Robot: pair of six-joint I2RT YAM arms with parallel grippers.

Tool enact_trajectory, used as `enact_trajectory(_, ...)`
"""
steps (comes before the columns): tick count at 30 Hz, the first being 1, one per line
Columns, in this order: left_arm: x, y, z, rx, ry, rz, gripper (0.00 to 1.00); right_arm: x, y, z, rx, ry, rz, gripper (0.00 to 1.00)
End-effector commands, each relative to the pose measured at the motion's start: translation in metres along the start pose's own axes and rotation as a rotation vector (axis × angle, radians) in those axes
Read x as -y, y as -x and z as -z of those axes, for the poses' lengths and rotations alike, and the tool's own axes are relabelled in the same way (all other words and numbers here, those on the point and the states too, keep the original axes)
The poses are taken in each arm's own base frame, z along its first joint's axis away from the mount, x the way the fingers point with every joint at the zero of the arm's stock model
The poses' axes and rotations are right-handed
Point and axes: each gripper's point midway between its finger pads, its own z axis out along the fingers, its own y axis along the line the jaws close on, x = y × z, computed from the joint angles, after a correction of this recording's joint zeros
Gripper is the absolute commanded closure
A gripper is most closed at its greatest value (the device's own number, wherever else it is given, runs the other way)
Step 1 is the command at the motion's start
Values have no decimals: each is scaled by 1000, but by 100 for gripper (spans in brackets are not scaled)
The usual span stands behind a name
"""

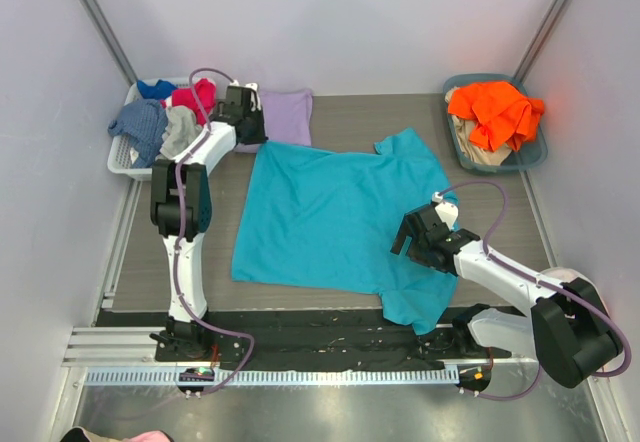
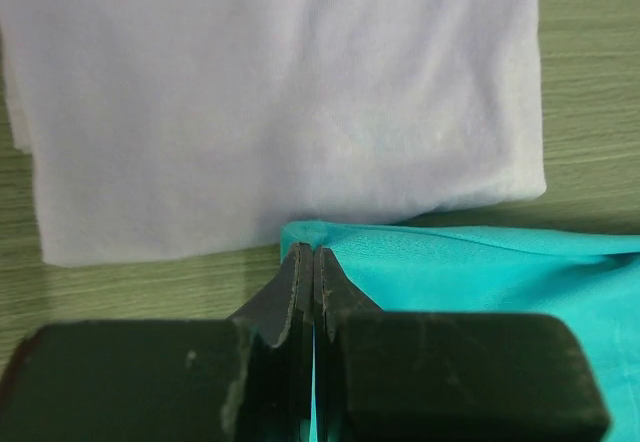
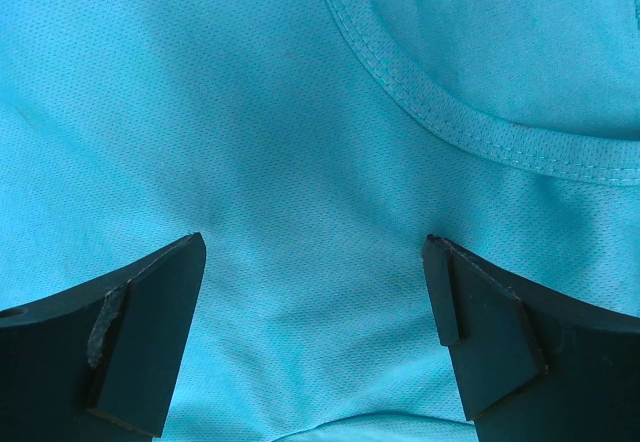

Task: Fold and stack the t-shirts
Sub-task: Flatten the tshirt out

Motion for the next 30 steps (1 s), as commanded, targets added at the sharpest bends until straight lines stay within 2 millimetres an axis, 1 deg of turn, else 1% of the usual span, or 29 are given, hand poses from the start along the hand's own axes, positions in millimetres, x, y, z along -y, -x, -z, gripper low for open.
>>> enact_trajectory(1,-9,13,3,18,37,-17,100,9,-19,-2,-68,-22,11,0)
enact_trajectory(8,-17,3,2,1,69,-37,99,8,-19,-2,-67,-21,10,0)
enact_trajectory(9,-24,3,2,3,101,-38,99,8,-19,-3,-66,-20,9,0)
enact_trajectory(14,-30,6,6,16,139,-48,96,8,-20,-3,-68,-19,10,0)
enact_trajectory(18,-34,13,11,36,171,-47,95,8,-19,-2,-66,-19,10,0)
enact_trajectory(20,-36,17,13,47,186,-47,92,8,-19,-2,-66,-17,9,0)
enact_trajectory(21,-37,18,14,52,191,-44,87,8,-19,-2,-67,-17,10,0)
enact_trajectory(22,-37,18,14,54,193,-43,74,9,-19,-2,-65,-19,8,0)
enact_trajectory(24,-37,21,17,62,199,-39,56,8,-19,-2,-64,-17,8,0)
enact_trajectory(25,-38,23,18,66,202,-35,38,8,-19,-2,-64,-17,8,0)
enact_trajectory(26,-39,25,21,74,212,-34,31,9,-19,-2,-65,-19,7,0)
enact_trajectory(27,-39,30,26,88,216,-27,17,8,-19,-2,-65,-18,8,0)
enact_trajectory(28,-38,34,30,100,222,-23,14,9,-19,-2,-65,-19,8,0)
enact_trajectory(29,-39,39,35,112,229,-20,4,9,-20,-2,-67,-19,9,0)
enact_trajectory(30,-37,50,50,146,238,-17,1,9,-19,-2,-66,-20,9,0)
